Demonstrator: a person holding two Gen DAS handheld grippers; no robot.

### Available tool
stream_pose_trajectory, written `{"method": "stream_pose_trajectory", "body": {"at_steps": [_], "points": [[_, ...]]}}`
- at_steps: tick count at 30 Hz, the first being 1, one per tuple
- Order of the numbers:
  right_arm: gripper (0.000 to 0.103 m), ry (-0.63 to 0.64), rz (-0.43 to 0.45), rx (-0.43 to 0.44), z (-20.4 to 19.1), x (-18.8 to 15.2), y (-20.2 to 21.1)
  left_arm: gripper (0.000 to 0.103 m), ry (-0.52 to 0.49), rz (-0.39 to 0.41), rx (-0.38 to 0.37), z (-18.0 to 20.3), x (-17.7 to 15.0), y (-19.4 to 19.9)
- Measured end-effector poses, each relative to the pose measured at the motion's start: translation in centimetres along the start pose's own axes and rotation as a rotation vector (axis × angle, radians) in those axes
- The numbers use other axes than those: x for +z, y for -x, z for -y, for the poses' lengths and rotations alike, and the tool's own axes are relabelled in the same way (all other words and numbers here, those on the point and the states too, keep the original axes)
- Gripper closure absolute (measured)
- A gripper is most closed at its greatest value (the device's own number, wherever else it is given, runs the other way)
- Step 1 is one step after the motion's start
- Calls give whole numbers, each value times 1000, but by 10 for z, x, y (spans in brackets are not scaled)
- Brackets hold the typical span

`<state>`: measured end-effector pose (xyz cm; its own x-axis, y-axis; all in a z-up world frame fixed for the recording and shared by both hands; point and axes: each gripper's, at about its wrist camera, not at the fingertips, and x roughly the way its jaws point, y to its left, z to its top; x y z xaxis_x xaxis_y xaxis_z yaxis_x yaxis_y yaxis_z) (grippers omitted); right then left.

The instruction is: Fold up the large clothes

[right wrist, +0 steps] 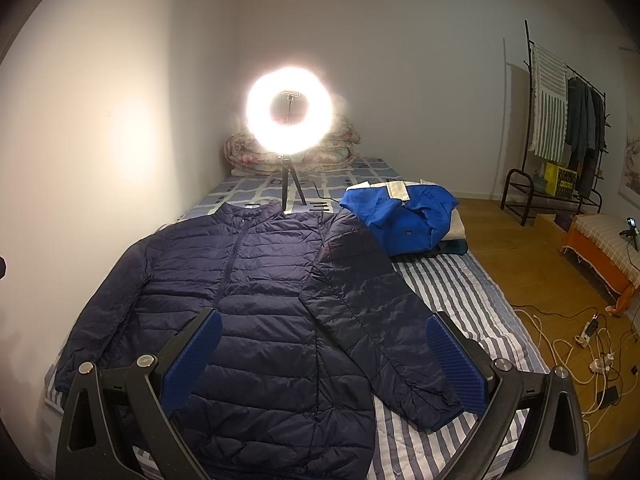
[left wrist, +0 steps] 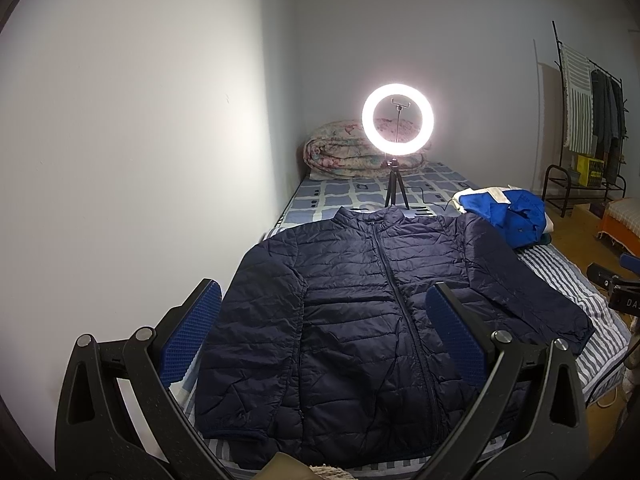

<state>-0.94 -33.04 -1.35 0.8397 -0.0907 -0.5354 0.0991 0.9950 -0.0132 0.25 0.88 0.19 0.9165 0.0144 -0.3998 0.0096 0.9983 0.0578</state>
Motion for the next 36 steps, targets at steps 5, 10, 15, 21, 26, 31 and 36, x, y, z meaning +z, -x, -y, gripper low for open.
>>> {"method": "stream_pose_trajectory", "body": {"at_steps": [5,10,15,21,26,31,36], "points": [[0,1,0,0,-1,0,0,0,-1,1,1,-1,0,0],[0,1,0,-2,0,0,-1,0,-1,2,2,0,-1,1],[0,1,-1,-4,-1,-1,0,0,-2,3,2,1,-1,1],[0,4,1,-8,-2,-1,1,0,-4,2,3,-1,0,1],[0,4,-1,-7,-1,-1,1,0,-3,2,3,0,-1,1],[0,7,1,-6,-2,0,2,0,-5,1,3,0,-2,0],[0,11,-1,-4,-5,0,0,0,-5,0,4,0,-4,0]]}}
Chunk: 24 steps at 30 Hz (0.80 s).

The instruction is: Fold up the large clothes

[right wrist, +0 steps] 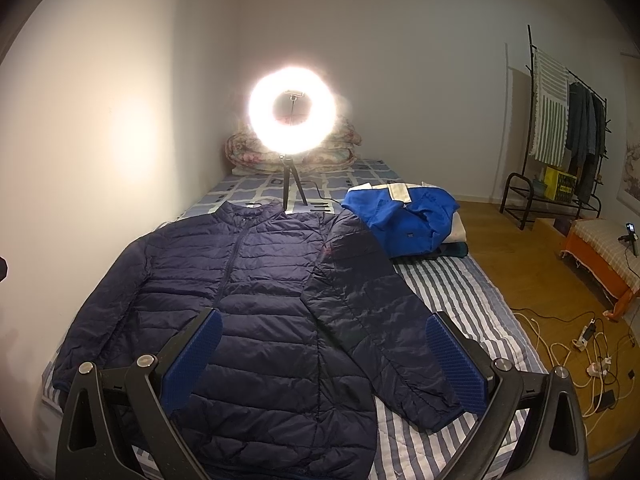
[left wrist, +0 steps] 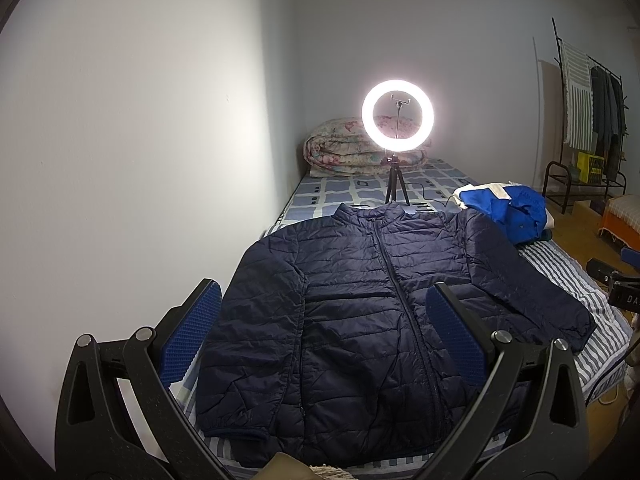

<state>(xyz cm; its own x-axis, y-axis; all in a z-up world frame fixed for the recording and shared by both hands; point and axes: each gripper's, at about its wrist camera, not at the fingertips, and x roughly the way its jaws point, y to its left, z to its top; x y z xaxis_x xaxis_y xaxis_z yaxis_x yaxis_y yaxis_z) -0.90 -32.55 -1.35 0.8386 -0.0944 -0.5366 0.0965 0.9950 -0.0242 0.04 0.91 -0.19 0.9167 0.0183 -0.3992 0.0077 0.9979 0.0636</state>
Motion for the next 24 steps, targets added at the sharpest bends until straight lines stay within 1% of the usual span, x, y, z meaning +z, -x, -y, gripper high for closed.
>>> {"method": "stream_pose_trajectory", "body": {"at_steps": [13,18,20,22,24], "points": [[0,16,-8,13,-15,3,-8,0,-1,-15,7,-6,-11,-10],[0,37,-31,42,-24,4,-17,0,19,-24,25,-15,-14,-9],[0,24,-53,86,-26,4,-25,0,31,-28,26,-20,-16,-7],[3,13,-78,137,-31,5,-33,0,45,-27,33,-29,-20,-2],[16,29,-89,189,-42,6,-39,0,45,-16,55,-37,-25,4]]}}
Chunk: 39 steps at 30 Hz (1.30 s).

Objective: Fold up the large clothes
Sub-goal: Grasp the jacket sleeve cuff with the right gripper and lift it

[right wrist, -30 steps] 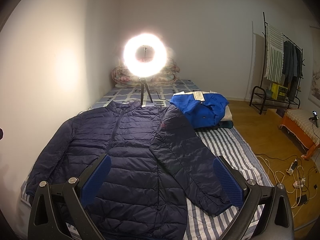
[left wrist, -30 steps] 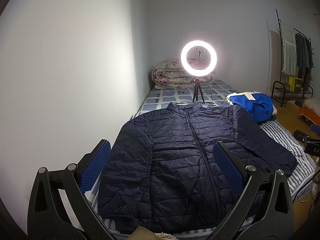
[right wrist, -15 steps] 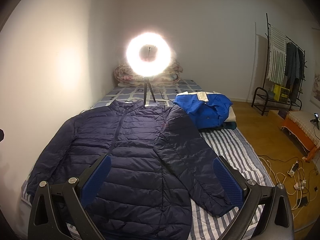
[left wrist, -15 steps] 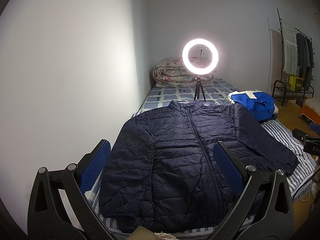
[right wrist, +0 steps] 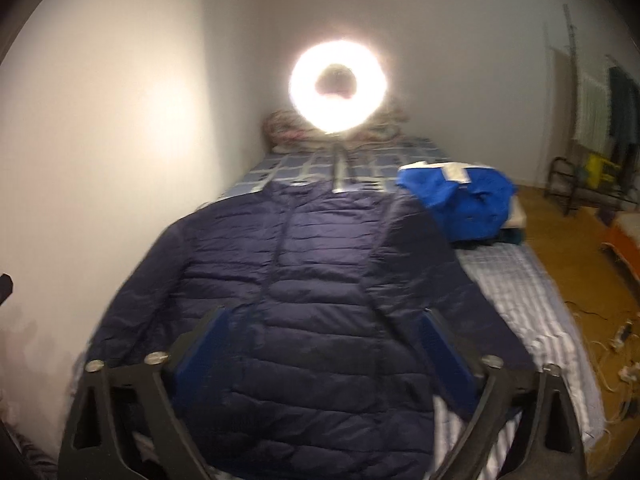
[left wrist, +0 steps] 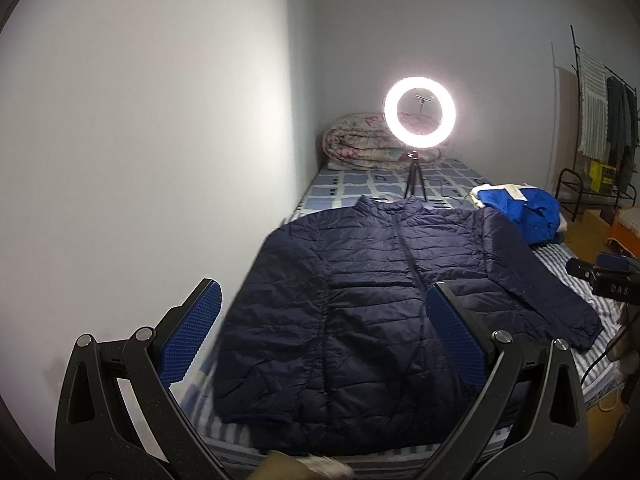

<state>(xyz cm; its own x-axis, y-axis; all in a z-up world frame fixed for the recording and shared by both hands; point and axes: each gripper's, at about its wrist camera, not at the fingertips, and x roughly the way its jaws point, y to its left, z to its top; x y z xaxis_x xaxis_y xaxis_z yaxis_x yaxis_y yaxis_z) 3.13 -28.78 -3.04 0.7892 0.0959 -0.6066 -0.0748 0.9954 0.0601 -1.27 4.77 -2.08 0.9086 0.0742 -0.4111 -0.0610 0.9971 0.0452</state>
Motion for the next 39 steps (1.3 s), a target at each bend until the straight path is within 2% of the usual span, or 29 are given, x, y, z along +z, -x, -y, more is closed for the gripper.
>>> {"method": "stream_pose_trajectory", "body": {"at_steps": [3,5,7,11,13,15,17,21,28,32,39], "points": [[20,55,6,6,-20,2,-11,0,-1,1,19,-13,-7,2],[20,85,39,44,-35,2,-20,0,10,-5,32,-24,-14,1],[20,99,38,109,-48,3,-29,0,19,-23,35,-37,-21,0],[30,163,-23,287,-82,4,-55,5,23,-37,33,-50,-37,5],[38,259,-60,357,-108,1,-66,9,13,-57,19,-54,-48,10],[50,371,-96,411,-137,-4,-73,13,4,-76,9,-57,-56,17],[51,486,-134,472,-172,-14,-80,13,0,-95,-3,-58,-63,24],[56,656,-195,585,-227,-39,-88,22,4,-147,-18,-65,-77,39],[56,882,-282,679,-306,-86,-116,24,22,-189,1,-78,-93,55],[55,992,-296,714,-342,-106,-128,24,41,-192,20,-89,-97,63],[51,1103,-396,754,-381,-137,-152,24,66,-198,52,-103,-101,61]]}}
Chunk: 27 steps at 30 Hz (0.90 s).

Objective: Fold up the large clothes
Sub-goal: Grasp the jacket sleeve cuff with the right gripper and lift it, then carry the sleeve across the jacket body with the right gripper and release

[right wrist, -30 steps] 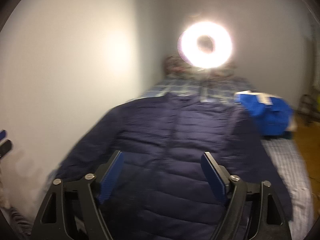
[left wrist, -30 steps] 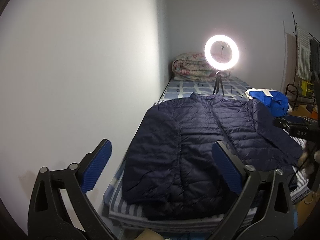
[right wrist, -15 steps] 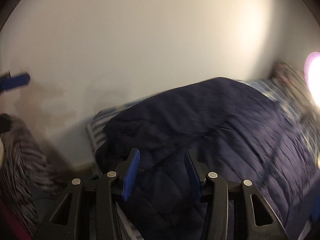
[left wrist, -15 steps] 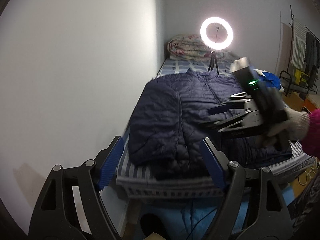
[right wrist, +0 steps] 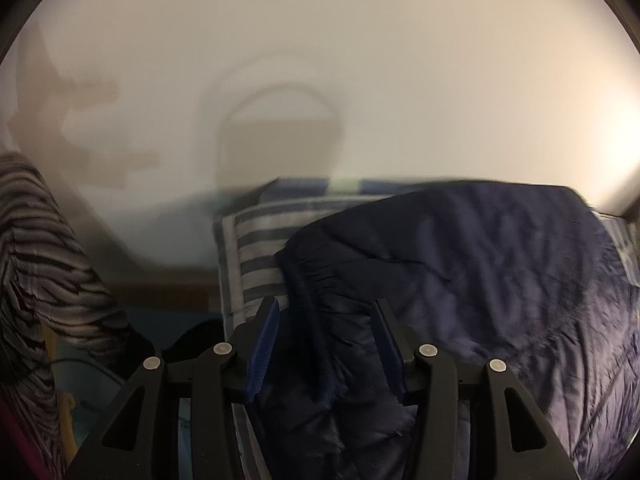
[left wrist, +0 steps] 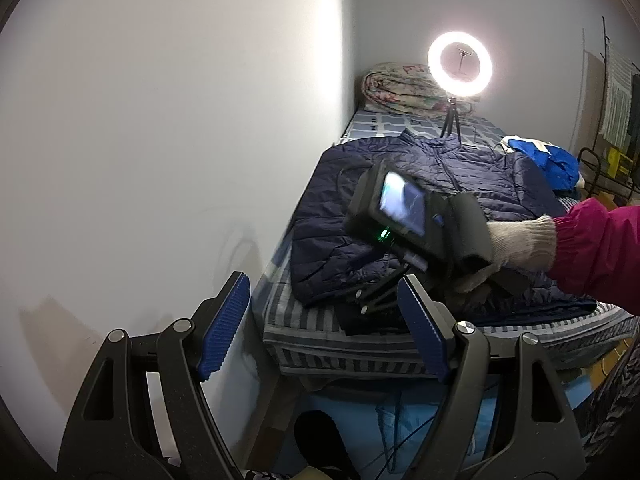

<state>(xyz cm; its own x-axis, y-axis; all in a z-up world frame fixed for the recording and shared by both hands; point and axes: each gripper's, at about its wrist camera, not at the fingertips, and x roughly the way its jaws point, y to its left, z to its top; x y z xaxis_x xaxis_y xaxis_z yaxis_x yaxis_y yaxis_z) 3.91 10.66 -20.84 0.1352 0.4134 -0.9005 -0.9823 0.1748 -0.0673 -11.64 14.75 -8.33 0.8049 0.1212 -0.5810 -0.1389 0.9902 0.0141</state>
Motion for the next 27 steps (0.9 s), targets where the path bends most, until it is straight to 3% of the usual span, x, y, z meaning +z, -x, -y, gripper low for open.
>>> {"method": "stream_pose_trajectory", "body": {"at_steps": [2,4,5,6,7,9,11,16,20,27], "points": [[44,26,-40,-5,-4,0,-14,24,8,-2,6,-3,-1,-2],[45,41,-69,-24,-5,-1,-26,24,13,-7,8,-4,-1,-6],[49,38,-88,-22,-4,-3,-31,24,14,-8,7,-4,0,-9],[62,33,-95,-21,-3,-3,-33,24,14,-10,6,-4,0,-11],[67,23,-95,-18,-1,-3,-35,24,12,-12,5,-4,1,-14],[86,-22,-77,17,5,-2,-30,24,7,-11,3,0,4,-17],[94,-86,-27,59,19,-2,-15,24,-3,0,-1,3,10,-20],[97,-284,125,114,69,-8,33,24,-29,40,-18,18,30,-28],[98,-442,259,68,124,-27,82,24,-59,56,-37,34,50,-41],[98,-694,380,-13,212,-79,134,29,-116,69,-145,81,94,-85]]}}
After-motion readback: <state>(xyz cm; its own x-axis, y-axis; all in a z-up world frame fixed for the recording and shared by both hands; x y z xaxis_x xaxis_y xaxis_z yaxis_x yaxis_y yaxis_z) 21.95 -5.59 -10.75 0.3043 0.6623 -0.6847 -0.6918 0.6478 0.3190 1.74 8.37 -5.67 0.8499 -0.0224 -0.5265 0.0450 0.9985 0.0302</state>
